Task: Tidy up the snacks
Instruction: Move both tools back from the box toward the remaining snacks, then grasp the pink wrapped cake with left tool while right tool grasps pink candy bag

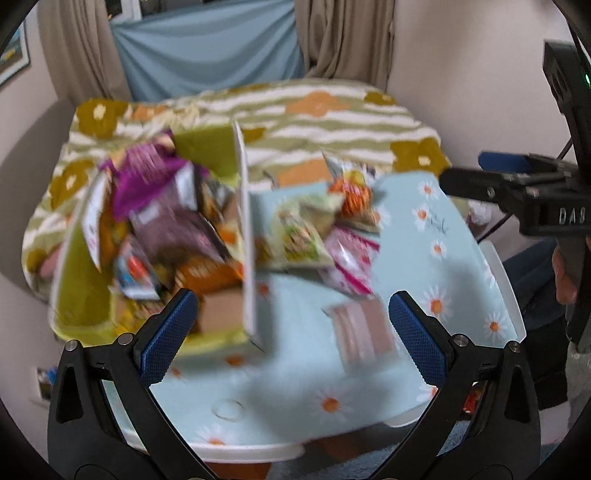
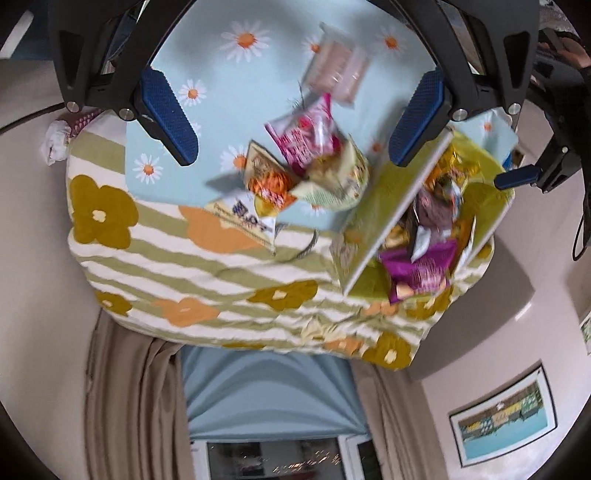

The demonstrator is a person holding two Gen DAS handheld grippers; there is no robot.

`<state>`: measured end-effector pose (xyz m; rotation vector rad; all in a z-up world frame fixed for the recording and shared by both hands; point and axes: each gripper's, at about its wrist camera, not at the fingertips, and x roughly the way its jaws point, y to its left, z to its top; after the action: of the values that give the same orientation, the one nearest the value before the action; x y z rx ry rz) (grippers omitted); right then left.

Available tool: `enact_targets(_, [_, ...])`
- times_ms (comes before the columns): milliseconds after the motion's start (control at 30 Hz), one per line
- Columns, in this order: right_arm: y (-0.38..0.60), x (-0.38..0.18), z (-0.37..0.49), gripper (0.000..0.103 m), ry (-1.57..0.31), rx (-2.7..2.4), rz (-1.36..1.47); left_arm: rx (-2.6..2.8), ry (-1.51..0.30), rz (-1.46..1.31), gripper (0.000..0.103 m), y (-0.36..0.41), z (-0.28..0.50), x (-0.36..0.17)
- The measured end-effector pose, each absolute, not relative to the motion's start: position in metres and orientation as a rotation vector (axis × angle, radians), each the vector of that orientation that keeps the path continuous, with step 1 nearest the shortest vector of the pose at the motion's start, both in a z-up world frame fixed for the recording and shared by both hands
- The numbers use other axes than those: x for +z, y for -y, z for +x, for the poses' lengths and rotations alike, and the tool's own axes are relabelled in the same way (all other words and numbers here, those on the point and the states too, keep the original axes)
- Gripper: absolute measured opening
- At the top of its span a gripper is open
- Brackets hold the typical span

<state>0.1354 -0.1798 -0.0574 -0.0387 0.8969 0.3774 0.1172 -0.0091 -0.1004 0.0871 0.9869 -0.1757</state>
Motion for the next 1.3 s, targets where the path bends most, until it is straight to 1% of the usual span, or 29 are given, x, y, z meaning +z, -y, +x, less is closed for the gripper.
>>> enact_targets(233, [0.190, -0.110, 0.153, 0.103, -1.013, 0.484, -0.069, -0.121, -1.134, 0.023, 0.103, 0.044, 0.105, -0.172])
enact_targets(567, [0.172, -0.174, 0.179, 0.103, -1.102, 0.606, -0.140, -0.074, -1.184, -0.044, 0.102, 0.074, 0.114, -0.243])
enact_targets(733, [0.169, -0.196, 0.188, 0.103, -1.134, 0.649, -0.121, -0.057, -1.219, -0.027, 0.089, 0.084, 0.112, -0.265])
enact_targets(767, [0.168, -0.200, 0.189, 0.103, -1.140, 0.654, -0.117, -0.043, -1.218, -0.014, 0.087, 0.085, 0.111, -0.267])
enact_targets(867, [0.162, -0.205, 0.191, 0.103, -1.147, 0.667, -0.121, -0.030, -1.208, 0.003, 0.087, 0.085, 0.111, -0.269])
enact_targets(933, [0.157, -0.208, 0.194, 0.103, -1.153, 0.676, -0.123, -0.023, -1.204, 0.001, 0.084, 0.082, 0.111, -0.268])
enact_targets(1067, [0.146, -0.215, 0.197, 0.103, -1.165, 0.688, -0.129, -0.021, -1.198, 0.003, 0.065, 0.077, 0.110, -0.264])
enact_targets(1300, [0.131, -0.228, 0.205, 0.103, -1.187, 0.693, -0.145, 0.006, -1.210, -0.006, 0.064, 0.055, 0.109, -0.262])
